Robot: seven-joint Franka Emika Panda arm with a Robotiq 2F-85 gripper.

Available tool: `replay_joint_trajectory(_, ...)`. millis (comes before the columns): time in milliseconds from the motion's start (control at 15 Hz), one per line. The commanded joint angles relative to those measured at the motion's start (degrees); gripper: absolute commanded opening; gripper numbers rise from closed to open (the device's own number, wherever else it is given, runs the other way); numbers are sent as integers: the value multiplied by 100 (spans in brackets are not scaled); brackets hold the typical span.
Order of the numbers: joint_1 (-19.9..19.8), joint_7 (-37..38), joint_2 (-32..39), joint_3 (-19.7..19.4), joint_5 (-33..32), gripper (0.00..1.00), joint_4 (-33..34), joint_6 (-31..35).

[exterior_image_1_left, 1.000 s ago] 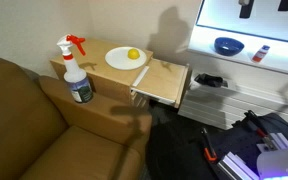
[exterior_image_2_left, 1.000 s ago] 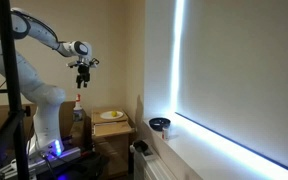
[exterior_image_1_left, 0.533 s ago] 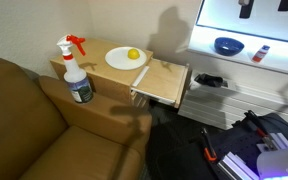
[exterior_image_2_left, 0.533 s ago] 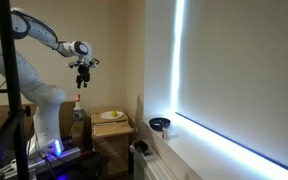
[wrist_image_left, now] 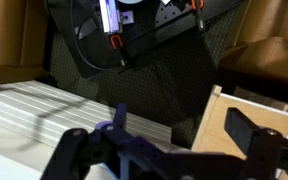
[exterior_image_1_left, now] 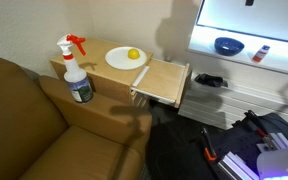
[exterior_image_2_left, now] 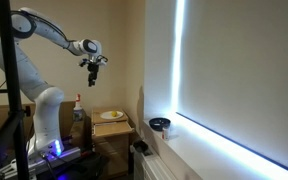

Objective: Move the white object from the blue bowl to the open drawer

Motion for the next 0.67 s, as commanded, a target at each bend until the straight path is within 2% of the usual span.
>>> replay_joint_trajectory(0,-578,140,807,-598,-190,100,760,-73)
replay_joint_trajectory(133,-747,380,1114,-839,-24,100,1117,-213)
replay_joint_trajectory(200,-601,113,682,-783,-133,100,666,-14)
replay_joint_trajectory(333,-646,84,832,-900,-130,100,776,-10)
replay_joint_trajectory(600,-557,291,827,-654,-359,100,590,175)
